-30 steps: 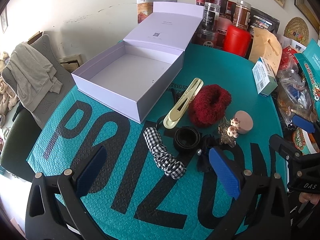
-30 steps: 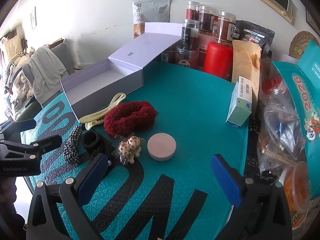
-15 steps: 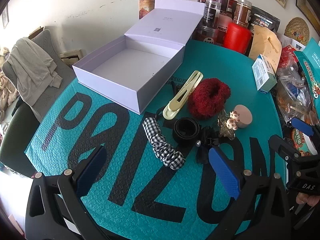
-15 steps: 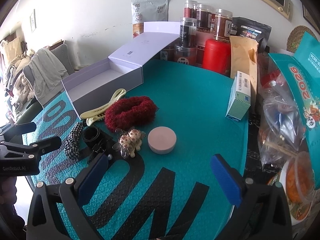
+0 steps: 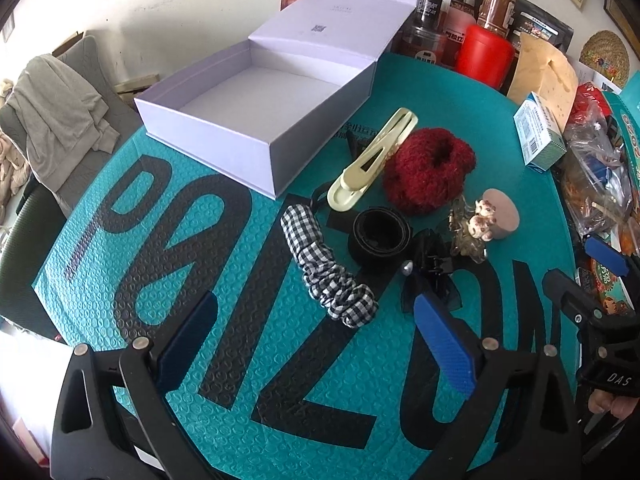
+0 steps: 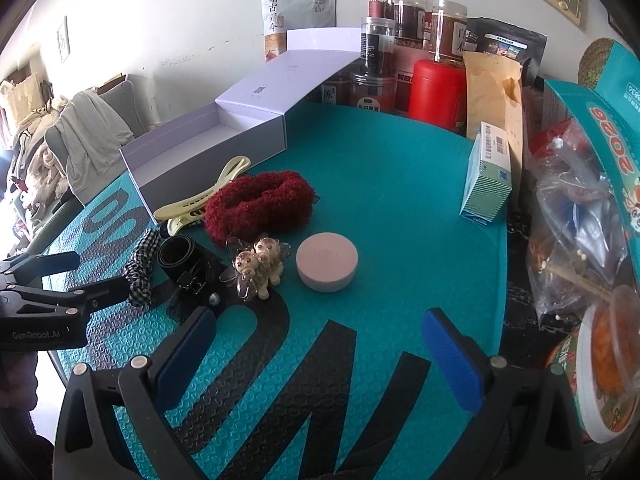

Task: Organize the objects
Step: 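Move both grippers toward the checkered scrunchie and pink compact, then grasp the checkered scrunchie with the left gripper while the right gripper grasps the pink compact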

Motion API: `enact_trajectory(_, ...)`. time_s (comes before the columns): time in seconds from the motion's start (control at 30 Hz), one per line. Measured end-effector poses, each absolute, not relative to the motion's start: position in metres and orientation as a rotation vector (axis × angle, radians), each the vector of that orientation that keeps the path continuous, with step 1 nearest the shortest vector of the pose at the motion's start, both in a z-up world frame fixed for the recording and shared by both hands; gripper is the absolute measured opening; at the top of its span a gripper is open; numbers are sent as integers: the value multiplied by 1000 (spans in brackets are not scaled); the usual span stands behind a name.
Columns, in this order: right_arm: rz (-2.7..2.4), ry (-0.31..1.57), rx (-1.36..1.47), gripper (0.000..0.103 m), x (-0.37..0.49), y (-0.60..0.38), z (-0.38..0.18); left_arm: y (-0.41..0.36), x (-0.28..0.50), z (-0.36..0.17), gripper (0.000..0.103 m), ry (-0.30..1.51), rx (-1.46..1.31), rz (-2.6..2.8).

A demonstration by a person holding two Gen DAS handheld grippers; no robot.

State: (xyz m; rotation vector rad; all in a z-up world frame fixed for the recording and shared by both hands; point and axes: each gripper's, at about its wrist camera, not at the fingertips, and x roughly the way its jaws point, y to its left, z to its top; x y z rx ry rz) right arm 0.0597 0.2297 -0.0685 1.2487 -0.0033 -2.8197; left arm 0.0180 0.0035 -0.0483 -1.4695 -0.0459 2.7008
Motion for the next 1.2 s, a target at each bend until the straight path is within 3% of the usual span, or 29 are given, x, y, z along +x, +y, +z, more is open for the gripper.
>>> enact_trajectory(0.27, -2808, -17, 1275, 98, 45, 234, -81, -1, -3, -64, 93, -96, -1530, 2671)
enact_trajectory(0.4, -2797, -27, 1306, 86, 31, 237, -90, -3, -15, -76, 88, -148, -1580, 2616)
enact_trajectory(0.47, -2794, -41, 1317, 86, 26, 240, -94, -5, -21, -82, 86, -162, -1611, 2606)
enact_trajectory(0.7, -2790, 29, 1298, 81, 9, 238, -104, -3, -36, -94, 84, -107, -1637, 2600)
enact_trajectory(0.77, -2780, 24, 1307, 75, 4, 238, -106, -1, -39, -95, 80, -93, -1624, 2607)
enact_trajectory(0.83, -2773, 38, 1340, 61, -4, 237, -110, 1, -41, -94, 71, -65, -1619, 2622)
enact_trajectory(1.03, -2746, 7, 1360, 59, -17, 239, -116, 1, -49, -96, 48, -9, -1587, 2661)
enact_trajectory(1.2, -2731, 33, 1359, 60, -26, 236, -117, 3, -53, -97, 44, 0, -1575, 2668)
